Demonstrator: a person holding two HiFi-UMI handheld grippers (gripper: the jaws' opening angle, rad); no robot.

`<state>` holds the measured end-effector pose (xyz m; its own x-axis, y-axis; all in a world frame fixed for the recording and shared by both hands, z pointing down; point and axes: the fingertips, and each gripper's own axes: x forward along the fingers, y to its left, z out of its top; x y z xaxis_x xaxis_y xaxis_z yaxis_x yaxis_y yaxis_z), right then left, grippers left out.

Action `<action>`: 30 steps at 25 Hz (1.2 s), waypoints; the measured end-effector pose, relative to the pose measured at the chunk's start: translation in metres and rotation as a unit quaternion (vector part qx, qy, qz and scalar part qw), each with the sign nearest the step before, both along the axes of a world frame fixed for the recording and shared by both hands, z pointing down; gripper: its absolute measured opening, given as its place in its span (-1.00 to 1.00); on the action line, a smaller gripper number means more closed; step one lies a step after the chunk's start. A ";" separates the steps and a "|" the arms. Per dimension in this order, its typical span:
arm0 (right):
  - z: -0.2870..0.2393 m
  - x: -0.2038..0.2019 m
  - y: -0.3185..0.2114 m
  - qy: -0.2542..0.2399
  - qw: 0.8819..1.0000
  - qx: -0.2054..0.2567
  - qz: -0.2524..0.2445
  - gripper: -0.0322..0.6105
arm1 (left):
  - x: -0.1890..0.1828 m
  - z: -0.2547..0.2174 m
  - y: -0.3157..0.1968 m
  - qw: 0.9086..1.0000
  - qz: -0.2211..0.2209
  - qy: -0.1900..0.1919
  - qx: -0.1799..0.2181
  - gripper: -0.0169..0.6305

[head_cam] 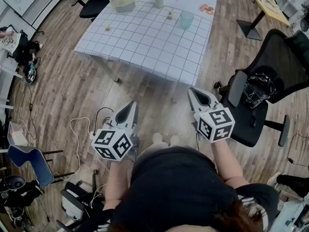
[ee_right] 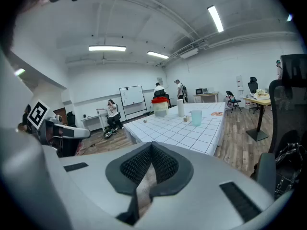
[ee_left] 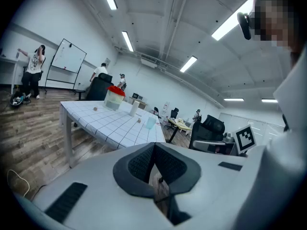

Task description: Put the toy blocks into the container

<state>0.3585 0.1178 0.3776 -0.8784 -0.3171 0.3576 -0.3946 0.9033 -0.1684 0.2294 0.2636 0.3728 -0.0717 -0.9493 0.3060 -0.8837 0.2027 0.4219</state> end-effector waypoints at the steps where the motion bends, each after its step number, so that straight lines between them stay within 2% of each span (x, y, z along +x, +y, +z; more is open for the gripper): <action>1: 0.000 -0.001 0.002 -0.003 1.000 -0.001 -0.002 -0.85 | 0.000 0.001 0.001 1.000 0.000 0.003 0.000 -0.87; 12: 0.009 -0.016 0.020 -0.003 0.999 -0.025 -0.022 -0.85 | 0.000 -0.001 0.009 1.000 0.007 0.010 0.005 -0.87; 18: 0.007 -0.026 0.030 0.000 0.999 -0.024 -0.044 -0.85 | -0.006 0.003 0.014 1.000 0.001 0.016 0.005 -0.87; 22: 0.008 -0.031 0.033 0.008 0.999 -0.020 -0.045 -0.85 | -0.009 0.004 0.015 0.999 0.004 0.032 0.007 -0.87; 30: 0.010 -0.046 0.032 0.027 0.999 -0.009 -0.033 -0.85 | -0.028 0.013 0.020 1.000 0.000 0.031 -0.001 -0.87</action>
